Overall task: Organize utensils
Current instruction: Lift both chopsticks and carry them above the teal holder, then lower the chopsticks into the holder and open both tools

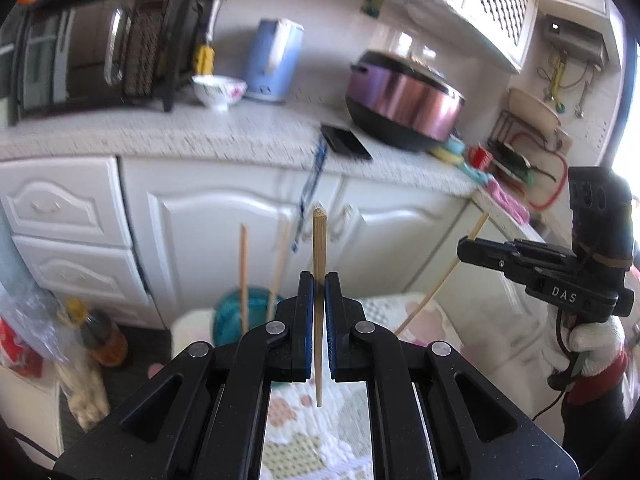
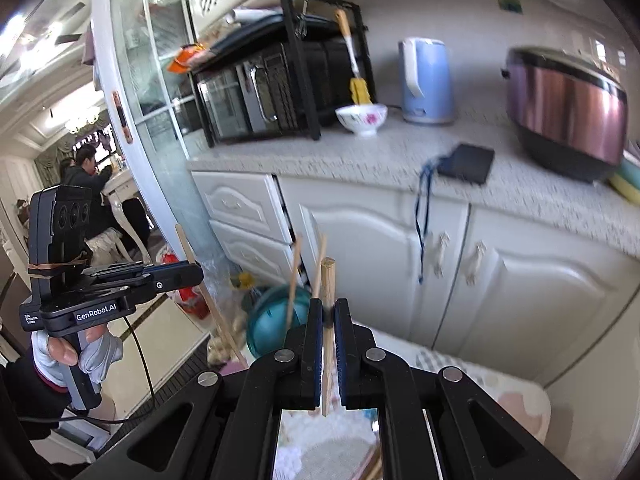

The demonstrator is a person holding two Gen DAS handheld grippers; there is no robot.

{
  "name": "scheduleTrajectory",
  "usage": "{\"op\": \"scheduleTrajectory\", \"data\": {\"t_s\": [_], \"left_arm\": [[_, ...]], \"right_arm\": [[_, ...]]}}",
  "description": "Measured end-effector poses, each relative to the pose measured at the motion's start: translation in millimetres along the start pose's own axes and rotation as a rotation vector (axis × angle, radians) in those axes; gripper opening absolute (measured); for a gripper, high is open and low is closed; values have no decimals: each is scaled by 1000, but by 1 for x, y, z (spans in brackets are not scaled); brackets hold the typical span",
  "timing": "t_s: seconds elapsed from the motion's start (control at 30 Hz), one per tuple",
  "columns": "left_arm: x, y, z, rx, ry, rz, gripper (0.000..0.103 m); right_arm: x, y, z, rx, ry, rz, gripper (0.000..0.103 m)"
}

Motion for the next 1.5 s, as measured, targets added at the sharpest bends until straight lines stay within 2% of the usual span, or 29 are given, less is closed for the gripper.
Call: {"op": "scheduleTrajectory", "data": {"t_s": [0.17, 0.3, 0.4, 0.53, 0.83, 1.0, 1.13, 1.17, 1.2, 1.23, 1.5], "left_arm": [[-25, 24, 7, 54, 74, 7, 4], [-41, 33, 2, 69, 109, 19, 4], [-53, 33, -6, 71, 168, 5, 4], [-64, 24, -28, 38, 189, 19, 4], [-81, -17, -72, -64, 219, 54, 4], [-82, -32, -89, -103, 233, 56, 4], [-84, -41, -97, -125, 237, 73, 4], [-84, -42, -98, -128, 237, 75, 4], [-84, -43, -99, -130, 237, 76, 4], [-84, -44, -100, -133, 239, 75, 4], [-83, -48, -100, -137, 235, 94, 5]], "right_arm": [[-14, 23, -16, 12, 15, 19, 5], [-24, 39, -30, 19, 27, 29, 5], [-25, 49, -45, 21, 21, 29, 5], [-20, 51, -70, 6, 12, 12, 5], [-1, 15, -136, -137, 17, -55, 5], [8, -3, -159, -196, 12, -77, 5], [17, -10, -164, -205, -7, -94, 6], [19, -12, -164, -209, -14, -97, 12], [20, -14, -163, -212, -17, -97, 25], [20, -15, -162, -213, -16, -97, 30], [13, -29, -153, -231, -7, -76, 33]]}}
Point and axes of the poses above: each gripper's, at about its wrist camera, not at the fingertips, and z roughly against the way its jaws point, x to its right, y to its top, the point moved 9 cm from there along -z, roughly the way its jaws point, and after that the axes turned 9 degrees about -z, right-handed, at the moved point
